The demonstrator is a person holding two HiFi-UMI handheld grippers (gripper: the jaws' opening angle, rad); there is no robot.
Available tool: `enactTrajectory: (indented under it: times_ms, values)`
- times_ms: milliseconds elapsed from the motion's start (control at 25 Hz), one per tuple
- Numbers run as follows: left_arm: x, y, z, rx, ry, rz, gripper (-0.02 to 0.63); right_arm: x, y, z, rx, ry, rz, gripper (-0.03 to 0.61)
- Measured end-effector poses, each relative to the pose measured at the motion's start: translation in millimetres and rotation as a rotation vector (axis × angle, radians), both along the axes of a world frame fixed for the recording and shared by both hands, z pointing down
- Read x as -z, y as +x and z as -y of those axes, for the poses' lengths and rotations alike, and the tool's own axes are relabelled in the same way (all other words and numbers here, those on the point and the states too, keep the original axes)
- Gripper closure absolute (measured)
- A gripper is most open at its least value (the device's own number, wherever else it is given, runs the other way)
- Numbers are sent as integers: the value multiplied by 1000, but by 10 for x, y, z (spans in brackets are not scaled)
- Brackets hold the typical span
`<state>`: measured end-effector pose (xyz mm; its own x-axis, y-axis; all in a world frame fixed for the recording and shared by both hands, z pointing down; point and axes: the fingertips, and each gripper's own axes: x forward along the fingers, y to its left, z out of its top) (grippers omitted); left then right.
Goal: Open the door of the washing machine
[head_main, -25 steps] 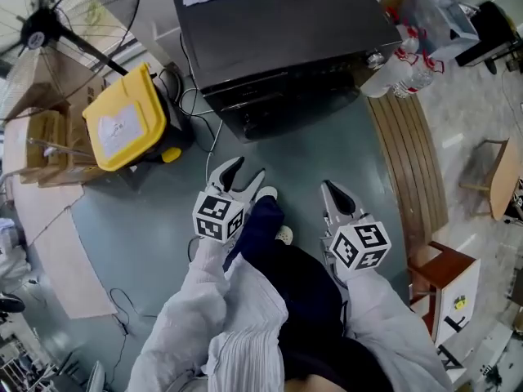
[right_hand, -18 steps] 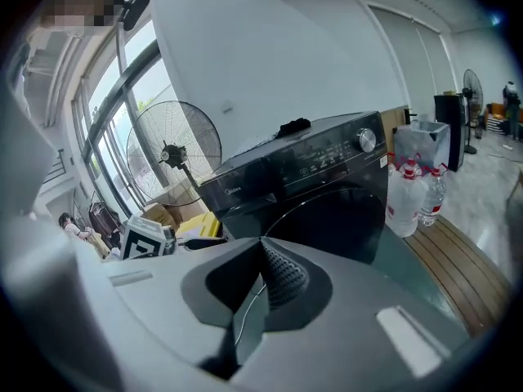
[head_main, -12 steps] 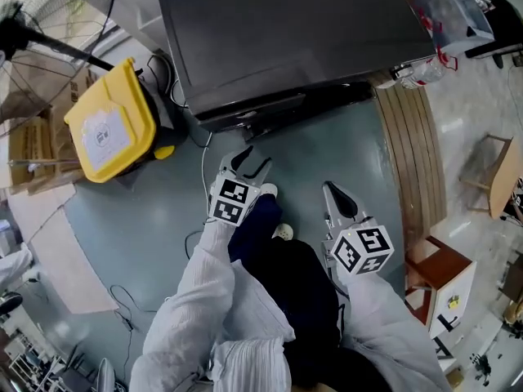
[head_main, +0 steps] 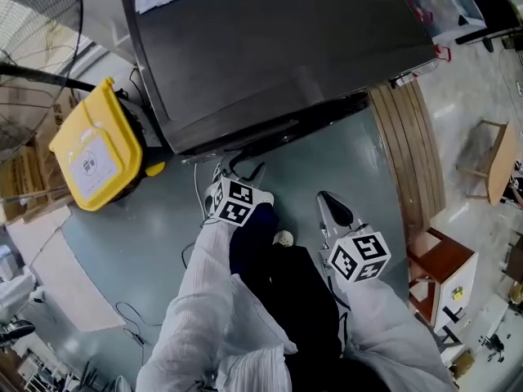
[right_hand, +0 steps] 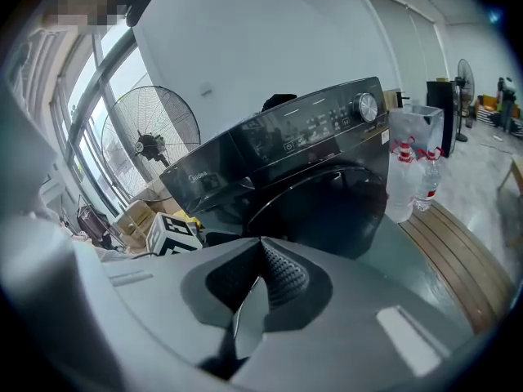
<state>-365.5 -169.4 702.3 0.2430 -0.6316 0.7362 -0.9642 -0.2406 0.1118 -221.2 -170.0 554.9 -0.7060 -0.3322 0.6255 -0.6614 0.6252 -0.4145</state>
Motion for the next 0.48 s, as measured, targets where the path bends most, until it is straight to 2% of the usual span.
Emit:
enactTrajectory:
  times_ms: [120,280,480]
  values:
    - [-93,2,69,-8,-16,-2,396,-17,36,39,-13,0,-18,571]
    - [-125,5,151,-1,-13,11,456,-14,53,69,-27,4,-23,571]
    - [-118,33,206,17,-2,10,465,-28,74,50,-32,4,-26,571]
